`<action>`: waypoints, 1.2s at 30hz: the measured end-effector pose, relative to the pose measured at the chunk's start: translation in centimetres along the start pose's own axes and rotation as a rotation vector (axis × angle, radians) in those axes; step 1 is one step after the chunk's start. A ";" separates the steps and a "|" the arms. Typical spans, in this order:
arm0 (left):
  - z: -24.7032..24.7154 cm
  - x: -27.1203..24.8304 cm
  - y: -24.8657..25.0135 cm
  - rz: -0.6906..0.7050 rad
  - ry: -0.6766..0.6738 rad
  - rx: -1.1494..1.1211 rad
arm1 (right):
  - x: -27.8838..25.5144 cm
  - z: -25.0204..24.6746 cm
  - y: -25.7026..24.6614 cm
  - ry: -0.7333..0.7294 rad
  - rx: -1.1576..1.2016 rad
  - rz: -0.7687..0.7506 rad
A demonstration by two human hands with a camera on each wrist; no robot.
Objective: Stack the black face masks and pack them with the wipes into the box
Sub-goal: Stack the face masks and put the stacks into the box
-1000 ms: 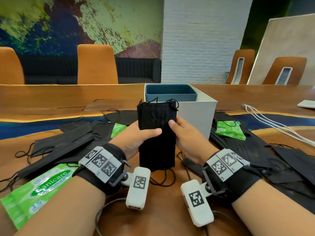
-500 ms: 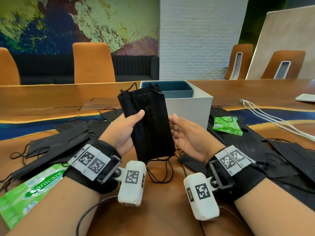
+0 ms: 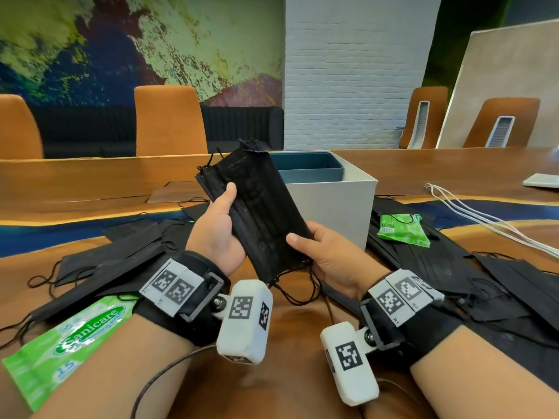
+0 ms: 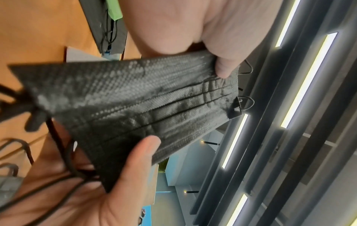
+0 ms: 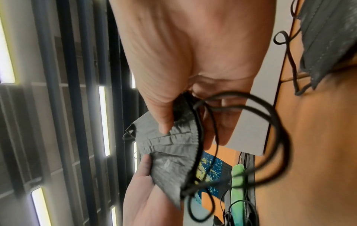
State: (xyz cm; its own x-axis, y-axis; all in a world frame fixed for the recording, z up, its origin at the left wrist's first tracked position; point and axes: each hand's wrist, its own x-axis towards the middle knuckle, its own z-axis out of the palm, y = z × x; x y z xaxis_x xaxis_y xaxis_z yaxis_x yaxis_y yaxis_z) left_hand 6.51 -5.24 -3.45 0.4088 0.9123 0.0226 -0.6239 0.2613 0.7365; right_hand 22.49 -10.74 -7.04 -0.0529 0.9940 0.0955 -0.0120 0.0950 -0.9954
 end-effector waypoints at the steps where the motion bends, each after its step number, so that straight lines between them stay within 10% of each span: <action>1: 0.1 0.1 0.0 -0.001 0.006 -0.020 | 0.0 0.0 0.0 0.010 0.046 -0.004; 9: 2.1 0.7 0.1 0.121 0.056 -0.027 | 0.1 0.3 -1.5 0.137 0.409 -0.021; 15: 1.9 0.6 2.7 0.236 -0.020 0.480 | -0.6 -1.6 -5.1 0.439 0.324 -0.108; 20: 3.0 0.3 4.0 0.298 0.068 0.560 | -2.1 -1.5 -7.8 0.289 0.170 0.051; 32: 4.2 0.9 7.6 0.107 -0.276 1.162 | 0.2 -6.3 -15.9 0.619 0.368 0.003; 36: 2.2 3.0 7.9 0.114 -0.123 1.243 | 2.7 -8.2 -16.5 0.623 0.283 0.043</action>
State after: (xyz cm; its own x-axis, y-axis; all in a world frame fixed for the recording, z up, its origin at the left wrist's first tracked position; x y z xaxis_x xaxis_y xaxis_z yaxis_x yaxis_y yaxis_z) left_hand 4.32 -1.15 3.93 0.4949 0.8574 0.1414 0.3625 -0.3516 0.8631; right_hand 30.73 -9.24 9.60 0.5242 0.8501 -0.0505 -0.2881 0.1212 -0.9499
